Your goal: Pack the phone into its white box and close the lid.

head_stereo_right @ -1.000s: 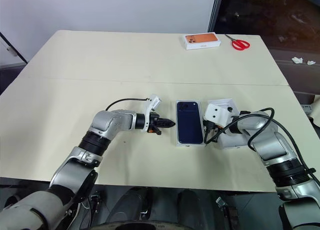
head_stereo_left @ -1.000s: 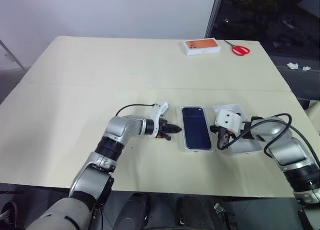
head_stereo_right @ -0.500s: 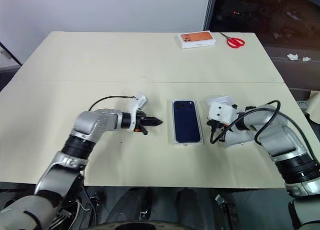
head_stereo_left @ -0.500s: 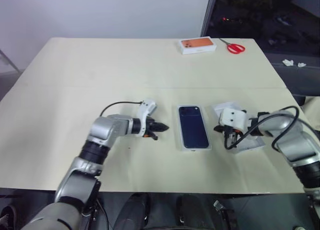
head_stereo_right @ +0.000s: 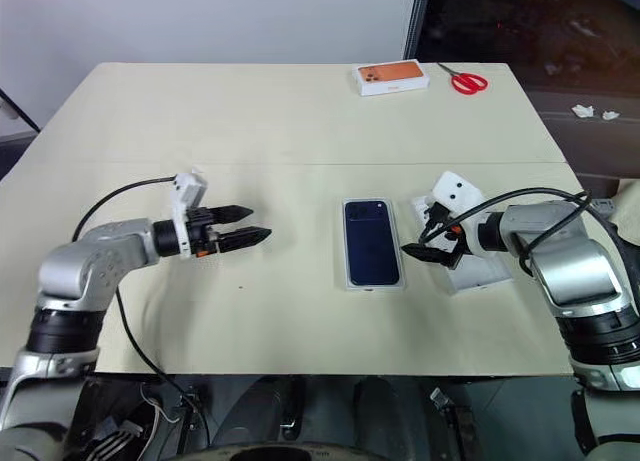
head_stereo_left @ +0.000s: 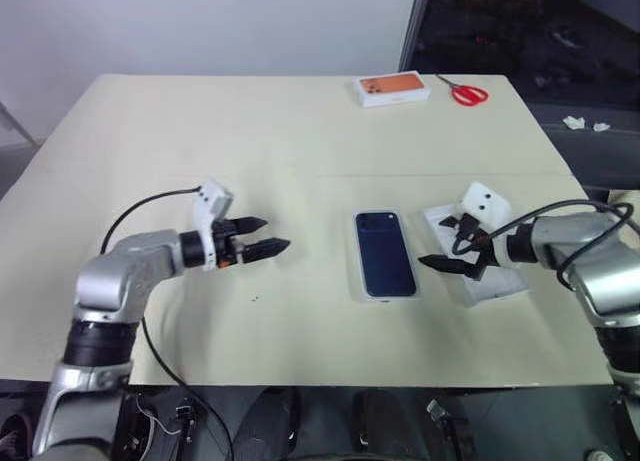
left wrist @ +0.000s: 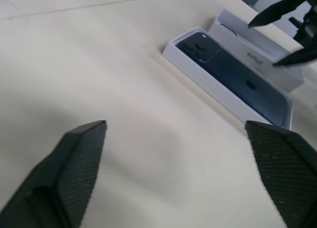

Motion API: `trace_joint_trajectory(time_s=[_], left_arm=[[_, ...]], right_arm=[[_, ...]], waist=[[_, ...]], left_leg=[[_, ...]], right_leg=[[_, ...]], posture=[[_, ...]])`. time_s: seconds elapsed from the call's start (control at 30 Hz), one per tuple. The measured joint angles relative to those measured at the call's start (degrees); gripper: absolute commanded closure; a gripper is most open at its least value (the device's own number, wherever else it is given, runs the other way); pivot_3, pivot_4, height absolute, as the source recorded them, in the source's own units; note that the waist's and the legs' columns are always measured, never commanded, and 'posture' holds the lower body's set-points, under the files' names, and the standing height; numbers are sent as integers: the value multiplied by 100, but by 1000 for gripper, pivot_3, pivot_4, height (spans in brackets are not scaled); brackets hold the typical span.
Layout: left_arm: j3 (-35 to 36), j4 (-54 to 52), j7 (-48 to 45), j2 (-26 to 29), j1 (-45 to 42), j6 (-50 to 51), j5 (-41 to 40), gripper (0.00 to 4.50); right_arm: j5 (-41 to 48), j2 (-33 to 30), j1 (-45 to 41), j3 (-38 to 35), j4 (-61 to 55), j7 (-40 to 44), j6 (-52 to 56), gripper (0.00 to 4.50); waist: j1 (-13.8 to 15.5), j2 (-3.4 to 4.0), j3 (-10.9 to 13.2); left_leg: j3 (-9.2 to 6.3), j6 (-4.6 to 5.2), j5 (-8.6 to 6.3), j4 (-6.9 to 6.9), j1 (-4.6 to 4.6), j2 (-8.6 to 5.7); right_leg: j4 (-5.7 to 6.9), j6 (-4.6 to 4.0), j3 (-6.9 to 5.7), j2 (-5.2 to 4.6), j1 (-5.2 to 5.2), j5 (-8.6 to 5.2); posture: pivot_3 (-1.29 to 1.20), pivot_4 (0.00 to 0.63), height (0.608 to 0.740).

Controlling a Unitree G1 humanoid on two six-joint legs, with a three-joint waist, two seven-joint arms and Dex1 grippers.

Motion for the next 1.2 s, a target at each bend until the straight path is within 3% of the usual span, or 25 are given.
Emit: trace_joint_trajectory(time_s=[0.2,0.43,0.77,0.9,1.1,1.2], left_arm=[[87,-224,-336,171,507,-832,12,25],[9,-225,-218,-33,526,-1036,8,25],[-99,-478,123,-205,769,-1078,12,25],[-99,-535,198,-229,784,-1078,10,0],[-100,-598,243,-236,782,-1086,11,0],[-103,-586,281,-247,762,-1089,15,0]], right_arm=[[405,-65,-173,-213,-386,-510,1715,23],[898,37,-380,-264,-654,-1239,3530,23],[1620,-8,-145,-234,-751,-2380,3662,23],[1973,7,-3,-238,-817,-2715,3662,1265],[2318,7,82,-257,-886,-3133,3662,4460],[2387,17,124,-279,-928,-3294,3662,4460]], waist=[[35,7,3],[23,7,3],[19,8,4],[20,8,4],[19,8,4],[18,7,3]], left_leg=[[1,7,-4,0,-2,-1],[3,9,-4,8,-37,-1],[4,9,-4,10,-41,-2],[5,10,-4,11,-42,-2],[5,10,-3,11,-42,-1],[5,10,-3,14,-41,-1]], right_leg=[[-6,-3,-2,-8,3,-1],[1,-1,-2,-8,-32,1],[5,0,-3,-6,-36,1],[4,0,-3,-5,-36,1],[5,0,-5,-3,-35,1],[5,0,-5,-3,-33,1]], posture=[[0,150,740],[0,150,740],[0,150,740],[0,150,740],[0,150,740],[0,150,740]])
